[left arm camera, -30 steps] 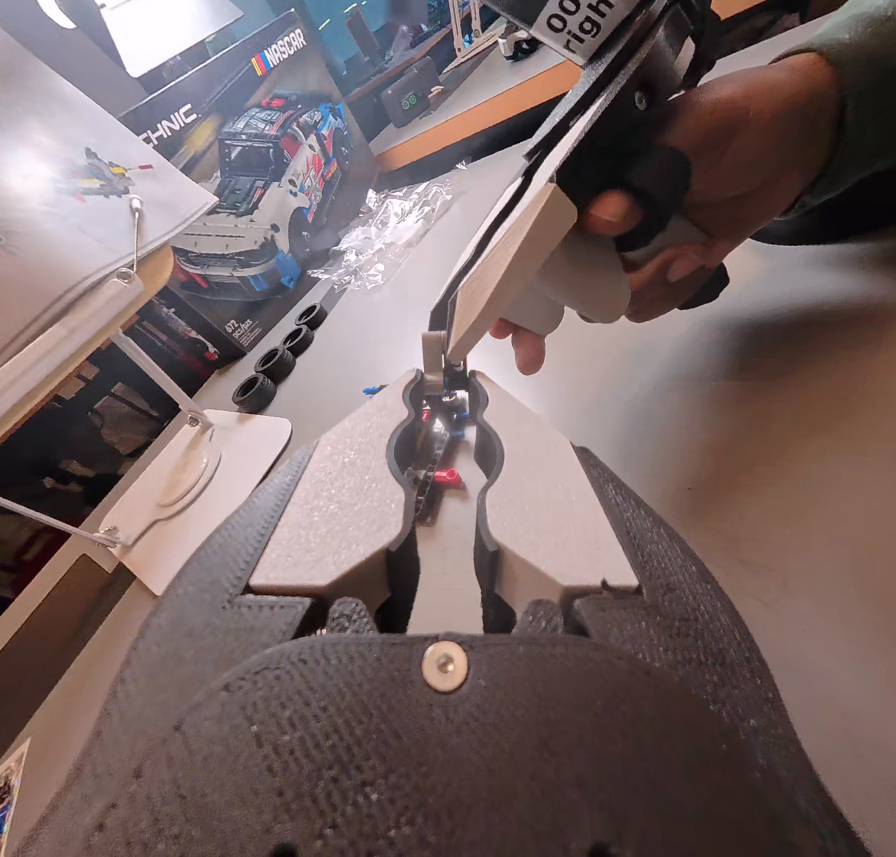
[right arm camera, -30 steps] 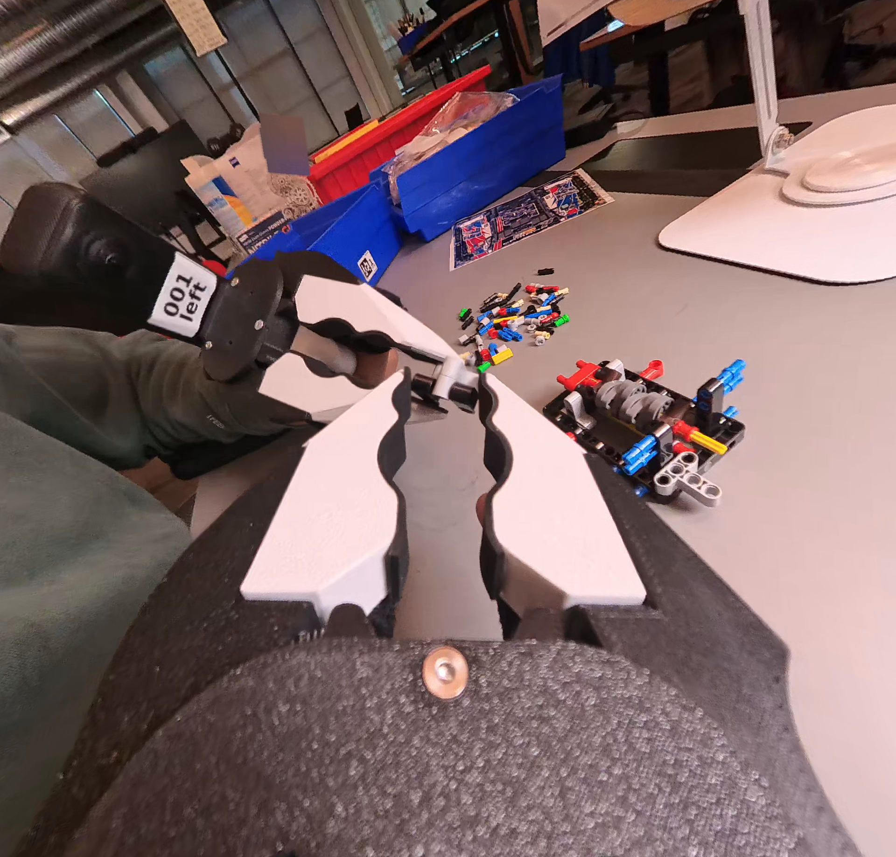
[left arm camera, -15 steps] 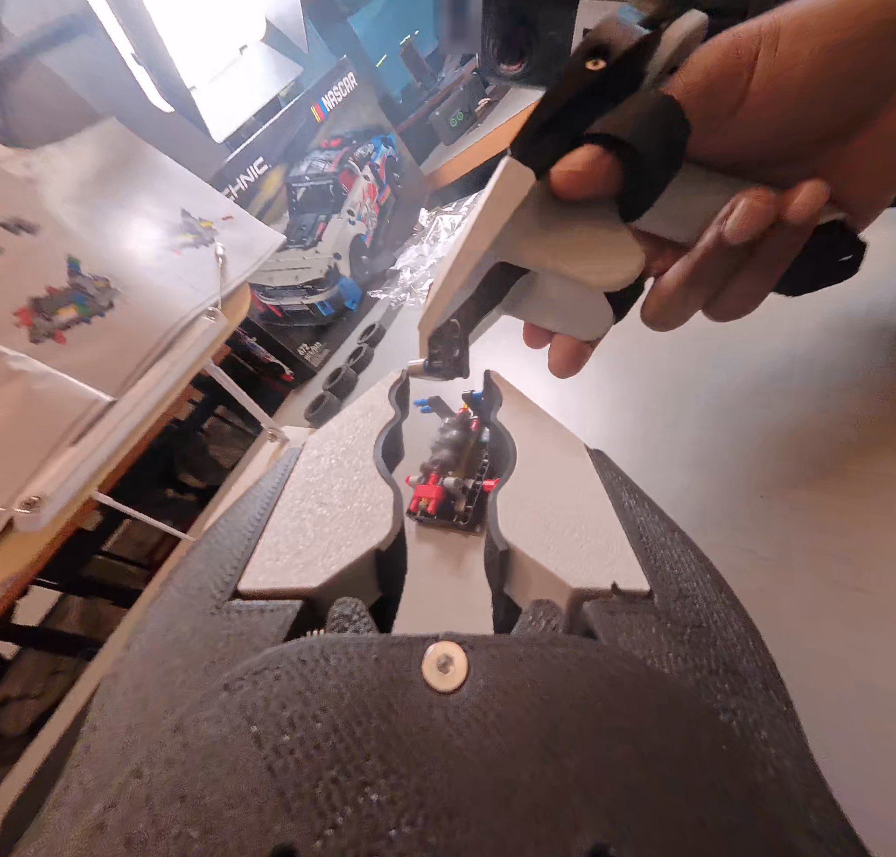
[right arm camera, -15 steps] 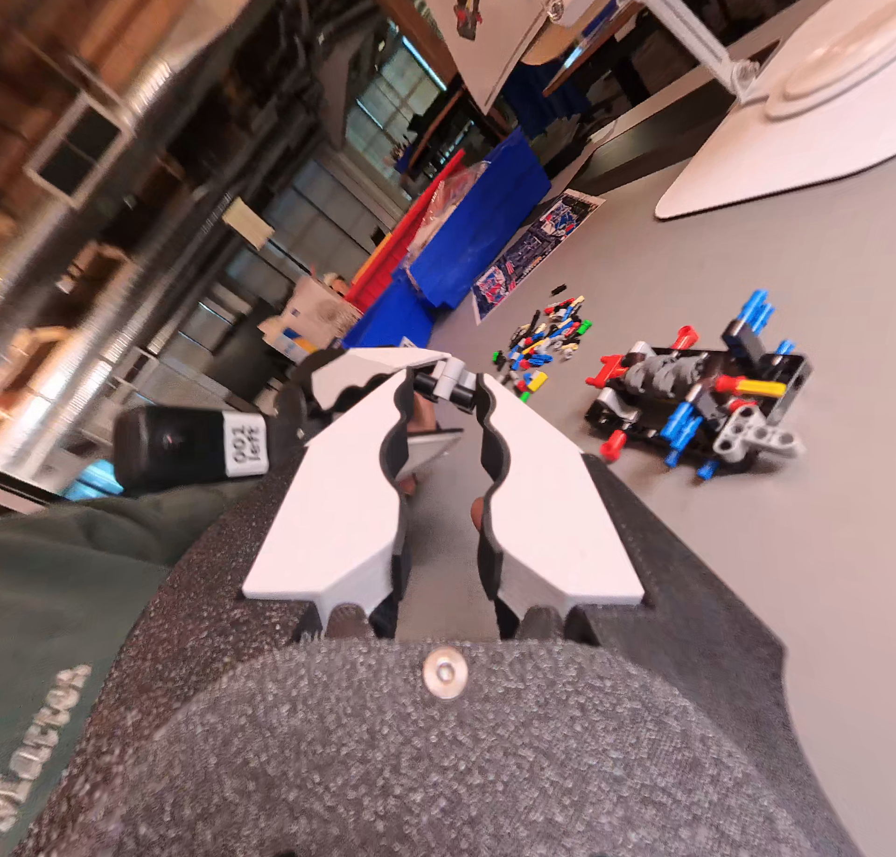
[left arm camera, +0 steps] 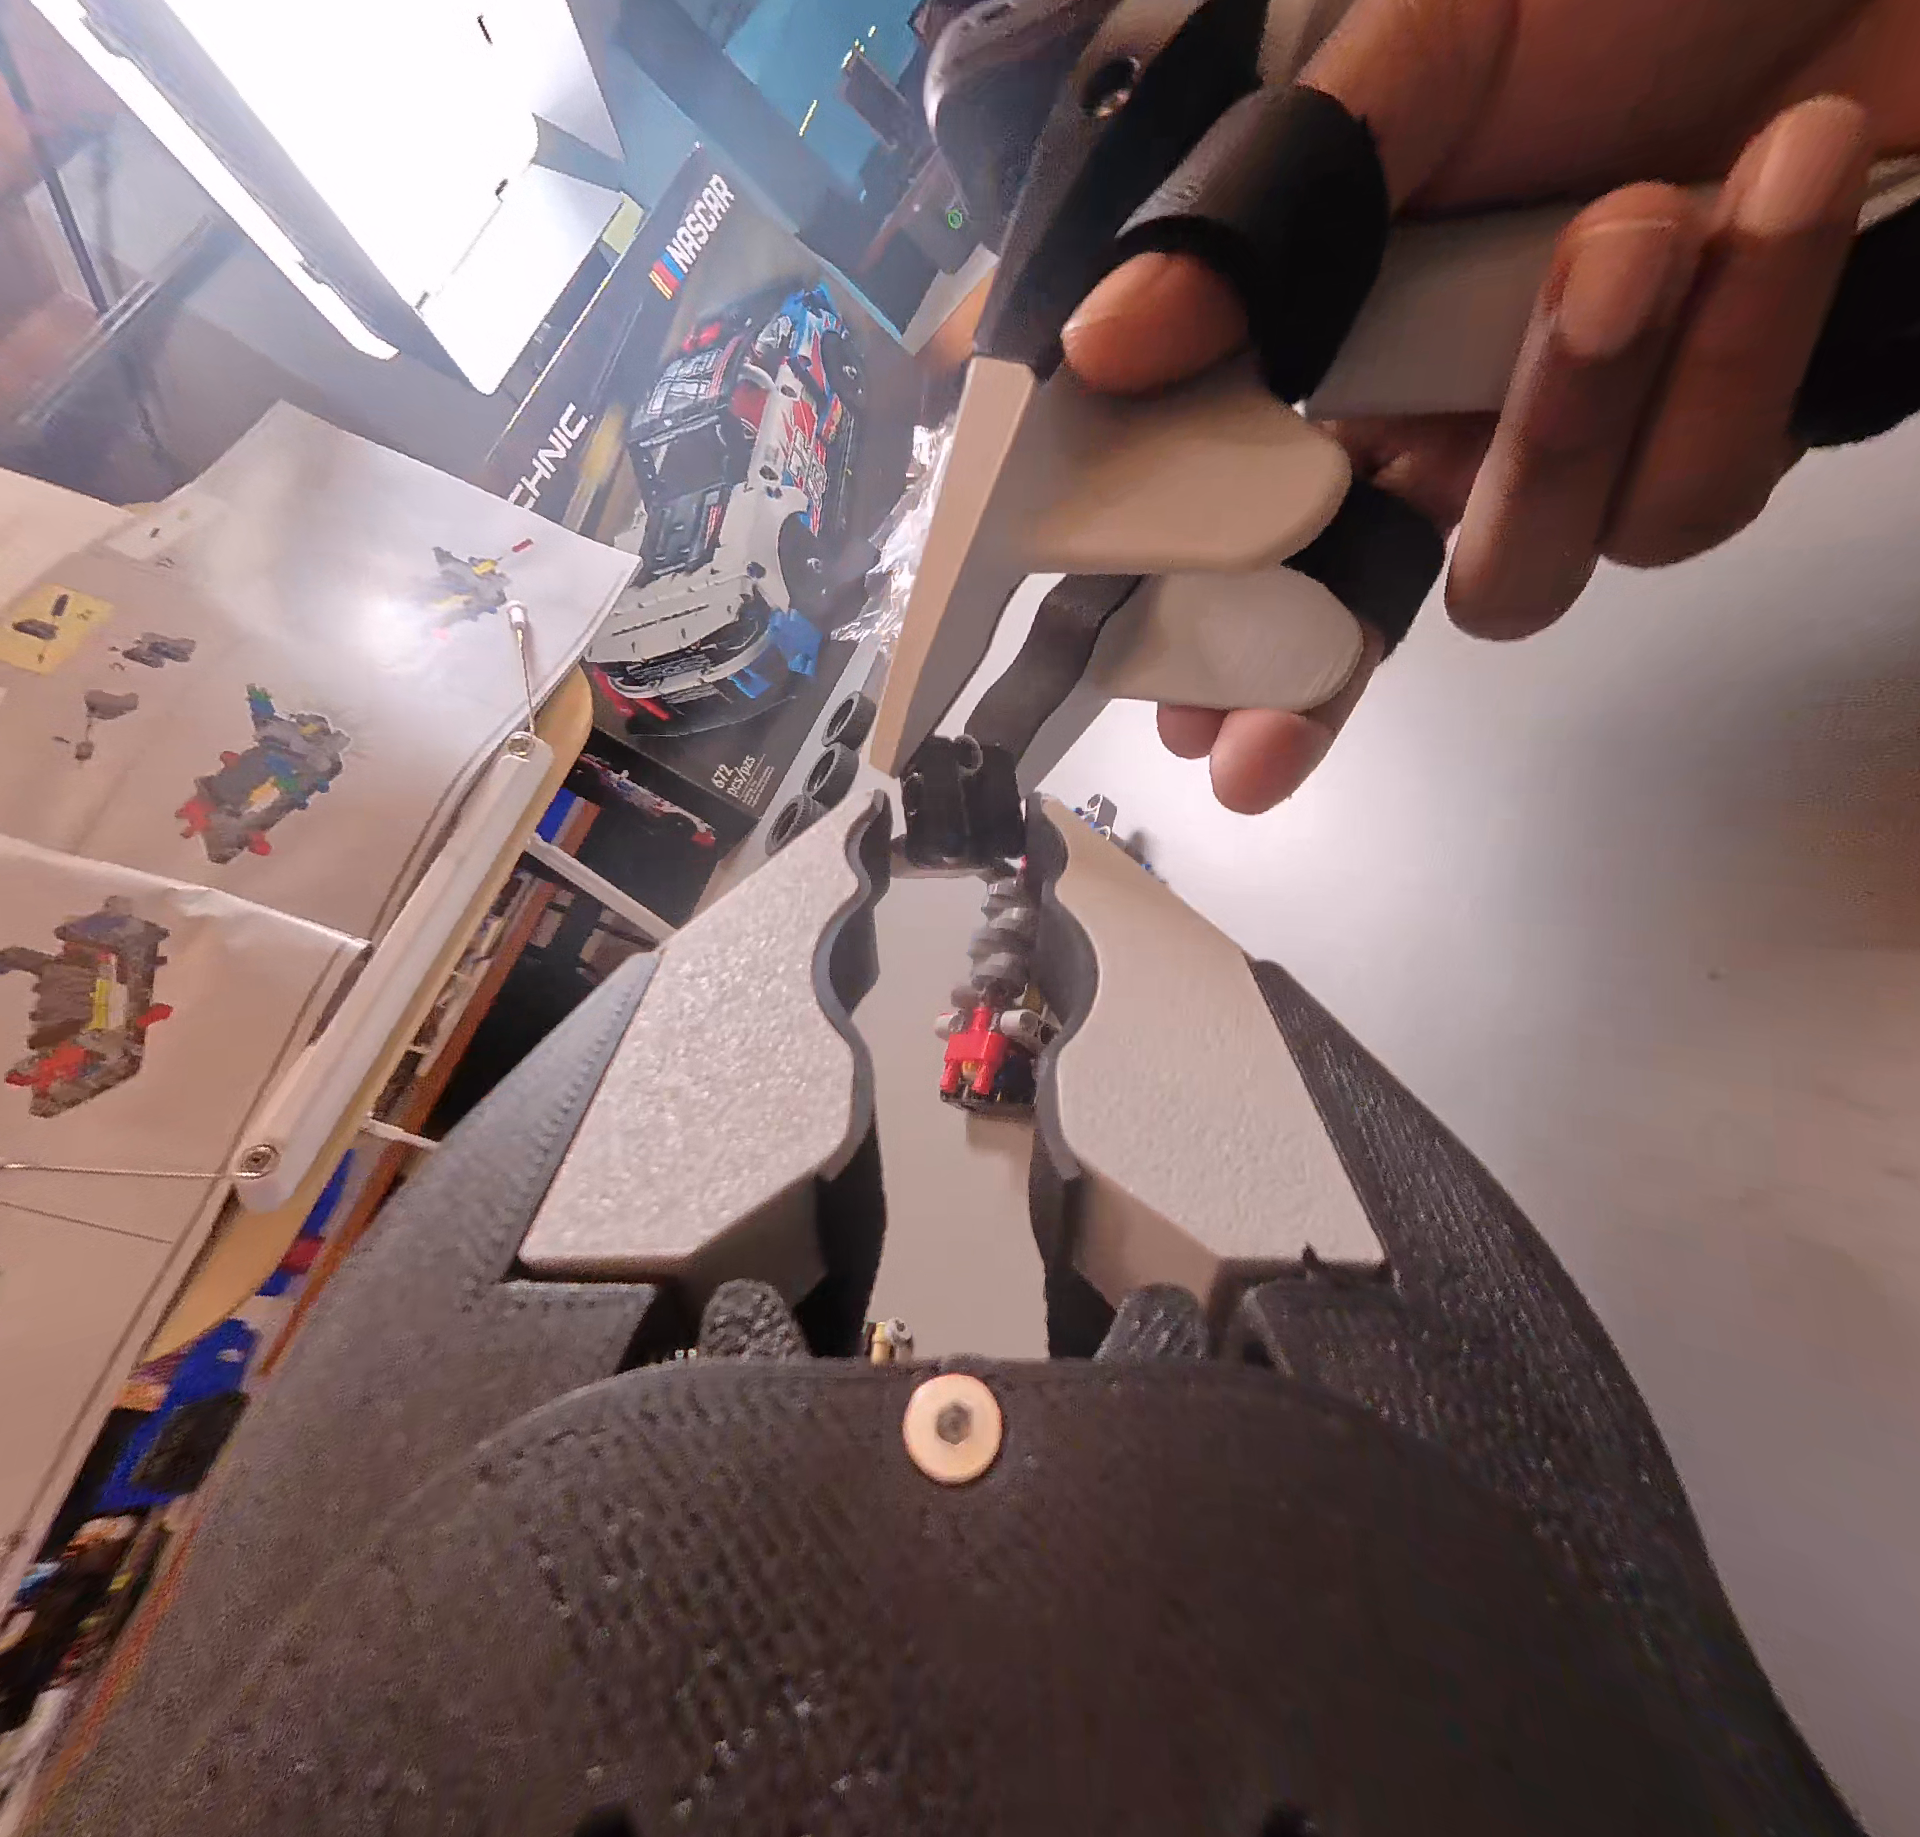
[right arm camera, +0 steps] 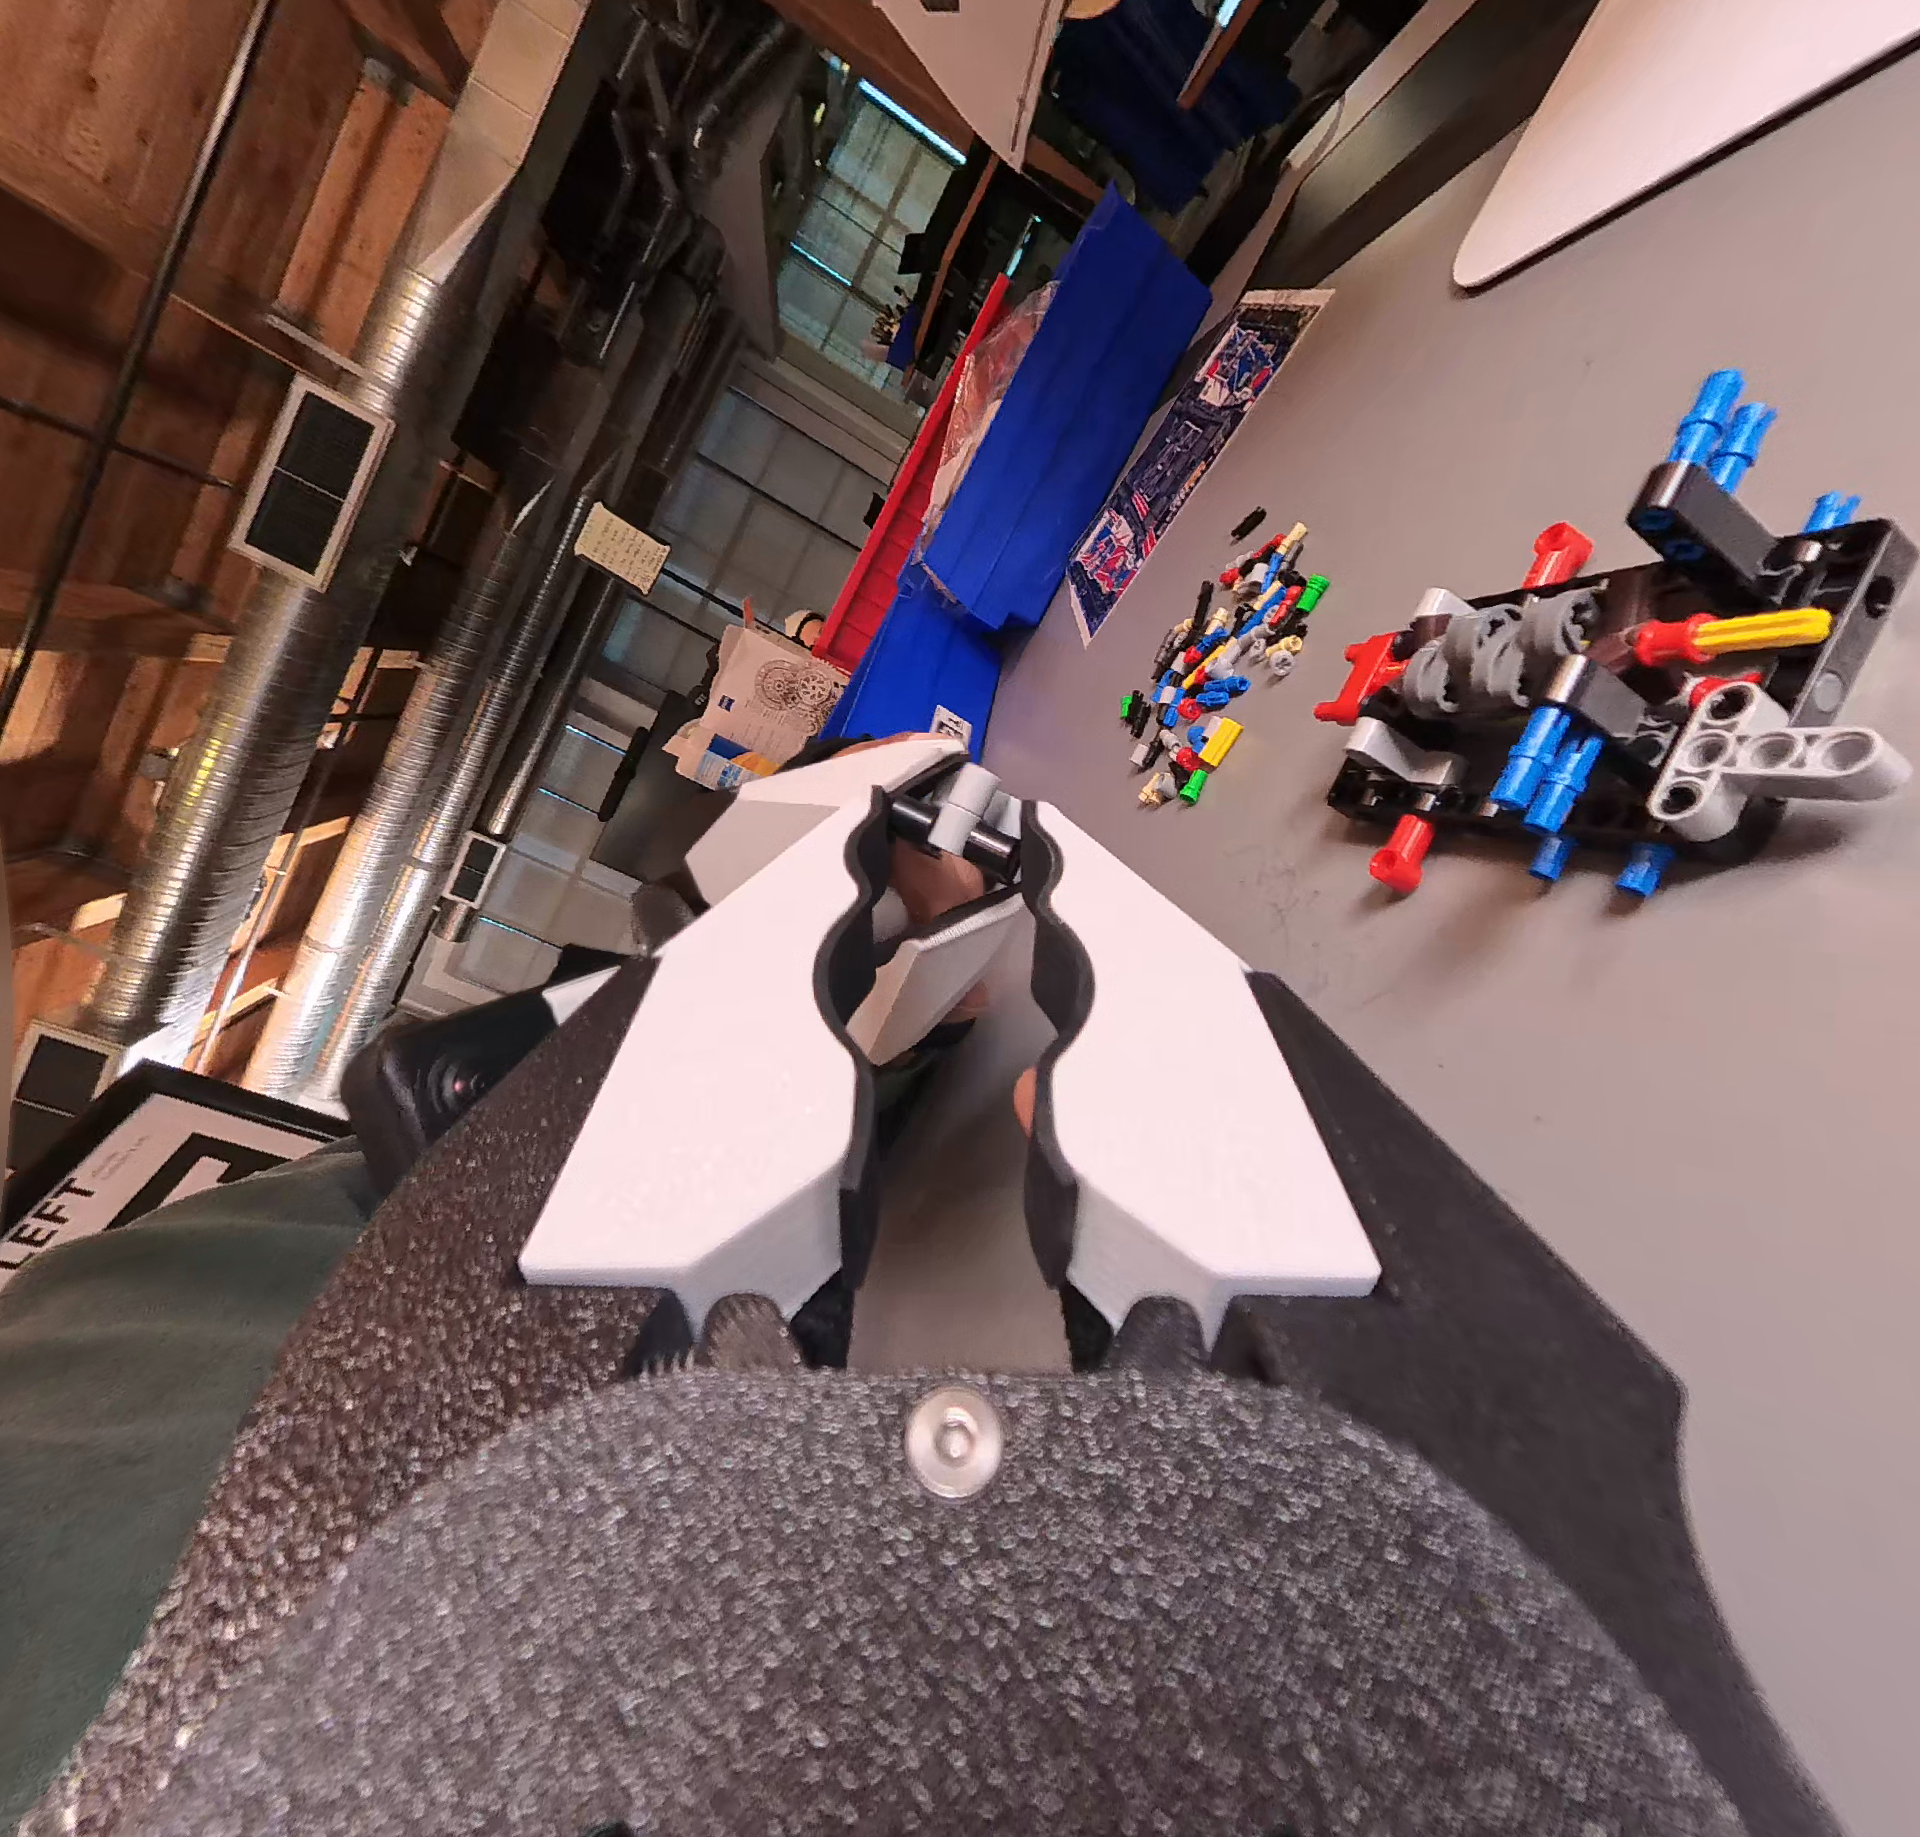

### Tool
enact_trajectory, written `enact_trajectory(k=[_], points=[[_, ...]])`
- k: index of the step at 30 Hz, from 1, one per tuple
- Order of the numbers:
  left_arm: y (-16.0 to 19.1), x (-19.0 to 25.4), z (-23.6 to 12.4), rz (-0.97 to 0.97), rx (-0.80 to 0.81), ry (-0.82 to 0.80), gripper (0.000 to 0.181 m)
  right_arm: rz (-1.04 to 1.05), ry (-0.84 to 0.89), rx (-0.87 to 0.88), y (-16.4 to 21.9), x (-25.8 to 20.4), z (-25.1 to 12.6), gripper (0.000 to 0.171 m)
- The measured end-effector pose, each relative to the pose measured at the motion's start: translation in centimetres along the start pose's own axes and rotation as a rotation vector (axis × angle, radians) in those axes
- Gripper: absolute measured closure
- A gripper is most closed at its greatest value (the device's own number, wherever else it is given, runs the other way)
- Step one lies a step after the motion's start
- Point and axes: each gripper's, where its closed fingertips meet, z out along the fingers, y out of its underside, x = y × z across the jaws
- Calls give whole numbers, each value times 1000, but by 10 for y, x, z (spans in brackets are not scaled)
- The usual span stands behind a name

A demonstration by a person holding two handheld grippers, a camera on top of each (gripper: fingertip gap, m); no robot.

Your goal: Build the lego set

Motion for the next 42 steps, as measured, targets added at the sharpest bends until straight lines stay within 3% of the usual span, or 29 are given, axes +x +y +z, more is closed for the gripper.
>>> enact_trajectory(k=[8, 11, 14, 16, 20, 25, 37, 42], points=[[-2, -15, -7, -414, 98, 107, 160, -93, -76, 40, -17, -14, -7, 145], [-13, -10, -13, -716, 232, 320, 160, -256, -81, 24, -20, -16, -10, 143], [-33, -16, -31, -1043, 446, 569, 160, -498, -192, -62, -9, -37, -13, 140], [-38, -21, -40, -1162, 540, 666, 160, -675, -261, -96, 0, -51, -18, 139], [-51, -14, -51, -1202, 608, 816, 160, -914, -281, -167, 22, -56, -19, 139], [-58, -9, -56, -1227, 637, 894, 160, -984, -312, -143, 27, -66, -20, 147], [-68, 7, -66, -1192, 641, 1018, 160, -893, -379, -173, 35, -75, -24, 165], [-67, 8, -64, -1185, 621, 1009, 160, -886, -373, -192, 36, -73, -24, 165]])
